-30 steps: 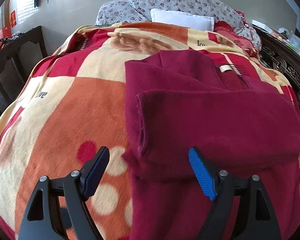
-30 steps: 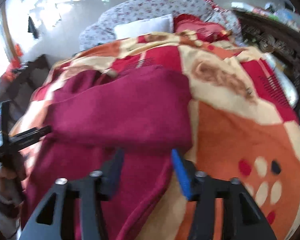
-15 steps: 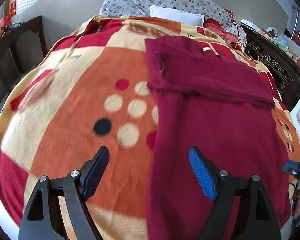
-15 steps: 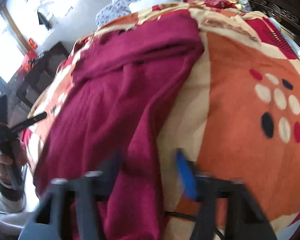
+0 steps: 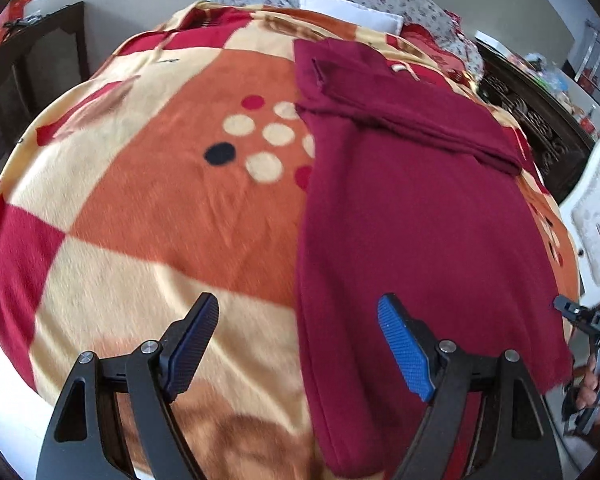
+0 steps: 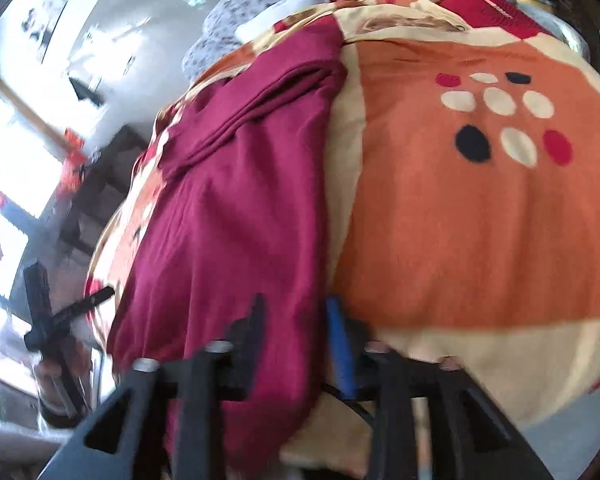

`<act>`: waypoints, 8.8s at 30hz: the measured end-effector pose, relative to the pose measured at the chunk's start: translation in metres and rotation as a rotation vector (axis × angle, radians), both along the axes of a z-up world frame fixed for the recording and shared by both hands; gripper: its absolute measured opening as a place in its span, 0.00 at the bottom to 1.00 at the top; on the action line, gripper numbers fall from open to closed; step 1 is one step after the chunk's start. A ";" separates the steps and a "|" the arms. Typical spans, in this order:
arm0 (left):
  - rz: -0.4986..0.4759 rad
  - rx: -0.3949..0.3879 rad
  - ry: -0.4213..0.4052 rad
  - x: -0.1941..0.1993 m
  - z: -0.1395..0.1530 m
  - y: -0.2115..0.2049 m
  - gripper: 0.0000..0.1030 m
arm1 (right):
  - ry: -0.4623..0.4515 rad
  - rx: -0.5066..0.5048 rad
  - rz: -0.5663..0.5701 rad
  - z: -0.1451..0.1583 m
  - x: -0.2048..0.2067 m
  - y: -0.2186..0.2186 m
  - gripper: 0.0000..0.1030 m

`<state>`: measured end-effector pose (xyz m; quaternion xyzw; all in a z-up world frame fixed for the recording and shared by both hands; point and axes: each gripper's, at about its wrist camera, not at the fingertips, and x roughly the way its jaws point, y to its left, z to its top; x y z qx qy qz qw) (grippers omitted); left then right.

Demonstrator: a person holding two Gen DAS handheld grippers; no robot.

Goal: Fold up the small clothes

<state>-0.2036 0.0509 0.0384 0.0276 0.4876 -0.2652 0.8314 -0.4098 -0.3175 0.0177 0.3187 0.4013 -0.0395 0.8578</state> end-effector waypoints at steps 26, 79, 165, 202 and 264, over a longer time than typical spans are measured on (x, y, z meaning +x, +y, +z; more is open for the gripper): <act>-0.027 -0.002 0.127 -0.044 -0.028 0.002 0.96 | -0.097 0.301 0.138 -0.027 -0.020 0.021 0.73; -0.057 -0.234 -0.041 0.239 0.087 -0.142 0.07 | -0.372 0.208 0.039 0.068 0.254 -0.146 0.20; -0.353 0.023 -0.076 0.151 -0.024 -0.093 0.09 | -0.038 -0.247 -0.021 0.012 0.172 -0.074 0.10; 0.031 0.008 -0.166 0.295 0.017 -0.214 0.66 | 0.102 -0.365 -0.094 0.015 0.376 -0.141 0.46; 0.175 -0.205 -0.051 0.209 -0.019 -0.114 0.76 | -0.049 -0.417 0.051 0.054 0.329 0.015 1.00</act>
